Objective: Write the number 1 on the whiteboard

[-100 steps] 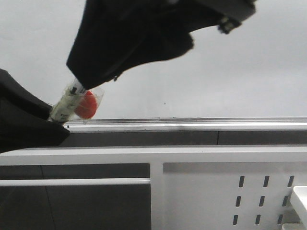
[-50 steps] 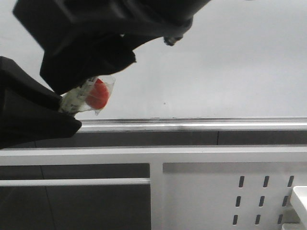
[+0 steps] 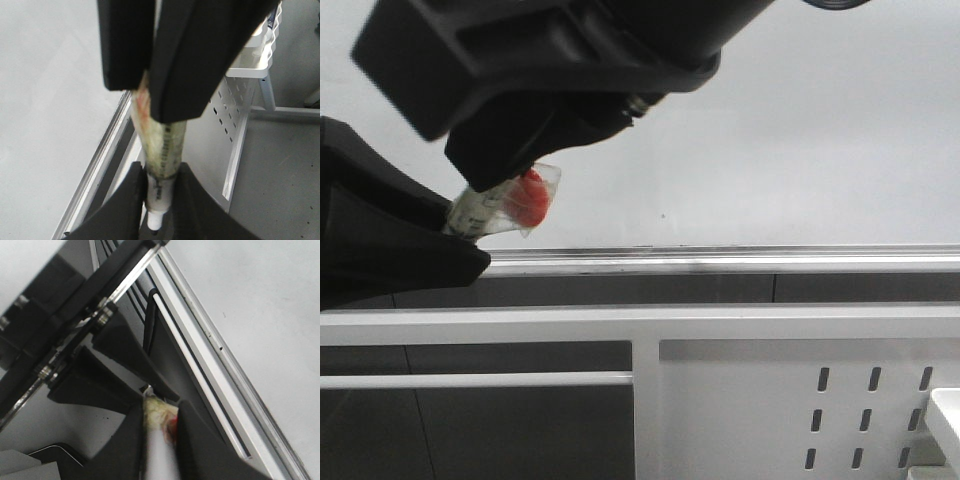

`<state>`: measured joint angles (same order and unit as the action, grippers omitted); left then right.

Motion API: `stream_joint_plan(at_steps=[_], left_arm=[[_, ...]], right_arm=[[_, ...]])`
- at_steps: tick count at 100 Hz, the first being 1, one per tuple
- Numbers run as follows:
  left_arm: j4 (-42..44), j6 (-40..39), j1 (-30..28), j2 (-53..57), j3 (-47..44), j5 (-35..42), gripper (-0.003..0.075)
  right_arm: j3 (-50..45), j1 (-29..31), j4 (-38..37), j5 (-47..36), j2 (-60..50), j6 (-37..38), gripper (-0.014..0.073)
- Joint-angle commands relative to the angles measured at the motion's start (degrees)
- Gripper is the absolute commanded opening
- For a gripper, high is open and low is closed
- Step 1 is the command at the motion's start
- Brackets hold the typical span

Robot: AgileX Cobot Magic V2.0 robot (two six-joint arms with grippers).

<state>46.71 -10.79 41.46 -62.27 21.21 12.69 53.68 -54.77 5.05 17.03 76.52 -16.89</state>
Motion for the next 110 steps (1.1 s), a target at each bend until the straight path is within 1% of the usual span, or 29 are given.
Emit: stream_joint_plan(at_steps=[1,8,15,22,33,41,56,68,78,86,97,103,106,110], left_arm=[[-0.68,-0.15,0.4,0.79,1.81,3.1,-0.0019],[-0.68,-0.15,0.4,0.79,1.81,3.1,-0.0014],[-0.78,-0.15,0.4,0.79,1.81,3.1,0.0027],[-0.9,-0.15,0.4,0.79,1.81,2.91,0.0109],[-1.03,-0.15,0.4,0.79,1.81,2.91,0.0286],[-1.03,-0.15,0.4,0.79,1.81,2.26,0.0351],[-1.63,-0.15,0.4,0.92,1.81,-3.56,0.0348],[-3.64,-0.15,0.67,3.64,1.81,-4.85,0.0348],[-3.92,-0.15,0.67,7.41,1.81,-5.21,0.0348],[-6.5,-0.15,0.67,11.05,1.81,-8.55,0.0348],[-13.32,-0.15,0.67,16.72,1.81,-13.67,0.0348],[-15.5,-0.15,0.67,19.79,1.69,-15.64,0.0347],[-16.23,-0.15,0.67,21.25,1.6,-16.51,0.0341],[-17.37,-0.15,0.57,23.4,1.47,-17.91,0.0309]], right_arm=[[1.96,0.09,-0.32,-2.89,-1.48,-0.67,-0.0072],[1.96,0.09,-0.32,-2.76,-1.48,-0.67,-0.0072],[1.96,0.09,-0.32,-2.76,-1.48,-0.67,-0.0072],[1.96,0.09,-0.32,-2.48,-1.48,-0.67,-0.0072],[1.96,0.09,-0.32,-1.53,-1.48,-0.67,-0.0073],[1.96,0.09,0.12,-1.06,-1.48,-0.67,-0.0072],[1.84,0.09,0.36,-5.58,-1.48,-0.03,-0.0072],[1.75,0.2,0.4,-6.65,-1.48,0.22,-0.0072],[1.75,0.2,0.55,-7.56,-1.48,2.77,-0.0072],[1.31,0.3,0.55,-9.39,-1.48,2.82,-0.0071],[-0.61,0.87,0.68,-12.53,-1.78,3.51,-0.0069],[-2.18,1.63,1.37,-15.12,-2.15,3.52,-0.0069],[-3.0,1.93,1.94,-16.57,-2.41,3.52,-0.0069],[-4.27,2.35,2.68,-18.93,-2.78,3.52,-0.0069]])
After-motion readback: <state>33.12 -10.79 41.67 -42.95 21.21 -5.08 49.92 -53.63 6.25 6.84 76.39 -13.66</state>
